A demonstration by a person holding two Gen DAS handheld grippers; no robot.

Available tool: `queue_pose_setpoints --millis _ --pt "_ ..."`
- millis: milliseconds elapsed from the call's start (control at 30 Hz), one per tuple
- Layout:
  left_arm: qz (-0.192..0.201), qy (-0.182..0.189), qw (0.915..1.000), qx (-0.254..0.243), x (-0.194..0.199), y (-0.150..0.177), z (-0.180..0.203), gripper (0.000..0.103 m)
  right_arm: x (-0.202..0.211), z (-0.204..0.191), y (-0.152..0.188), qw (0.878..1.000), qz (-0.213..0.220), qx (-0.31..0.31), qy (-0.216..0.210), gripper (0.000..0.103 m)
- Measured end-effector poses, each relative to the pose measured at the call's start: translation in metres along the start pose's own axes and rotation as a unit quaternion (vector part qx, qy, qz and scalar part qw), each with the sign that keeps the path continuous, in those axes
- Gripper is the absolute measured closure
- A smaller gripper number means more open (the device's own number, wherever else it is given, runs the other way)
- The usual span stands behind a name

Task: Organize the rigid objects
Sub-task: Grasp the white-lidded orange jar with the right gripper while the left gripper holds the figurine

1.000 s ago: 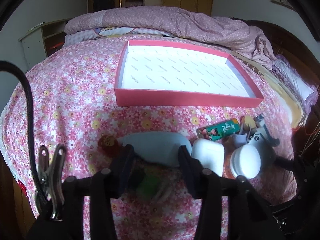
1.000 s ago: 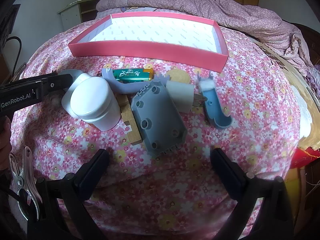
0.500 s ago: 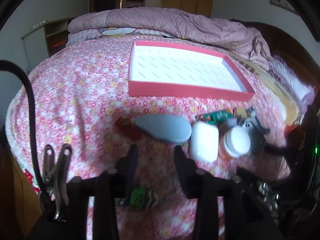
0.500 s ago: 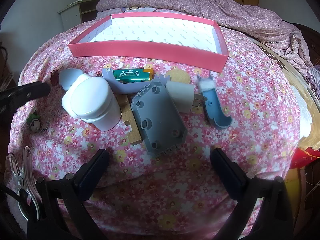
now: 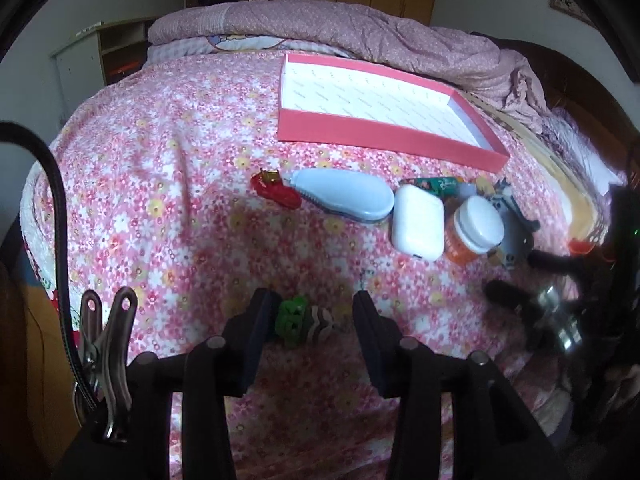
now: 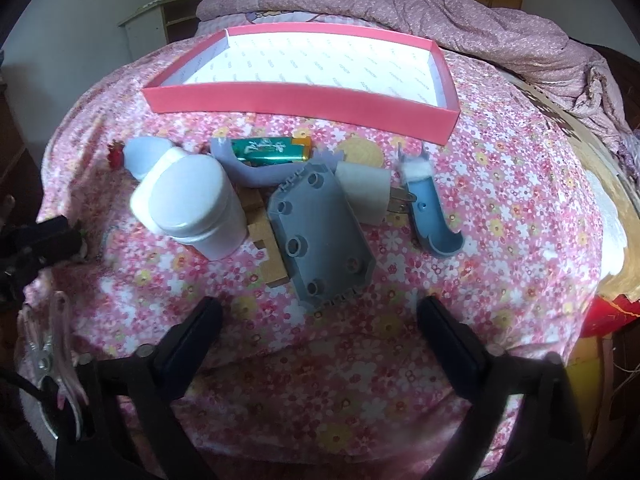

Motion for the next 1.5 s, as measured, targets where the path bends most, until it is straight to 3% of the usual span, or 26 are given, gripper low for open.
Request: queue_pose_setpoints --millis 300,433,533,600,800,1000,1233,1500 --pt "0.004 0.011 0.9999 -0.013 0.003 0.008 0.000 0.057 0.032 -0.018 -0.015 0.998 0.045 0.031 -0.042 0.017" --pt "0.010 0.014 0.9998 -0.009 0.002 0.006 -0.001 0.055 0.036 -0.037 -0.027 0.995 0.054 0.053 -0.061 0.027" --pt "0.011 0.013 0.9997 -0.018 0.001 0.006 0.001 0.053 0.032 -0.044 -0.034 0.995 0.050 0.054 -0.066 0.030" --pt "0.011 0.011 0.9997 -0.021 0.001 0.005 0.001 0.053 0.030 -0.044 -0.037 0.996 0.045 0.047 -0.061 0.039" --pt "0.020 0.015 0.9996 -0.008 0.001 0.005 -0.003 0.053 0.042 -0.026 -0.029 0.996 0.040 0.017 -0.073 0.040" --pt "0.029 0.026 0.9992 -0.004 0.002 0.007 -0.005 0.051 0.042 -0.041 -0.025 0.991 0.006 0.008 -0.133 0.040" --pt "0.031 0.018 0.9994 -0.002 0.001 0.008 -0.007 0.042 0.018 -0.058 -0.032 0.997 -0.001 0.034 -0.074 0.040" --pt "0.036 0.025 0.9990 0.010 0.001 0.008 -0.013 0.043 0.005 -0.053 -0.043 0.998 0.008 0.018 -0.059 0.041"
Point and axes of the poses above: each gripper's, at about its wrist camera, not at the fingertips, and x roughly against the way its jaws point, z to its right, y to its underside, the point moved 5 cm from there along -x, roughly the way its jaws point, and after that the axes turned 13 degrees about y, right-handed, at the moved point
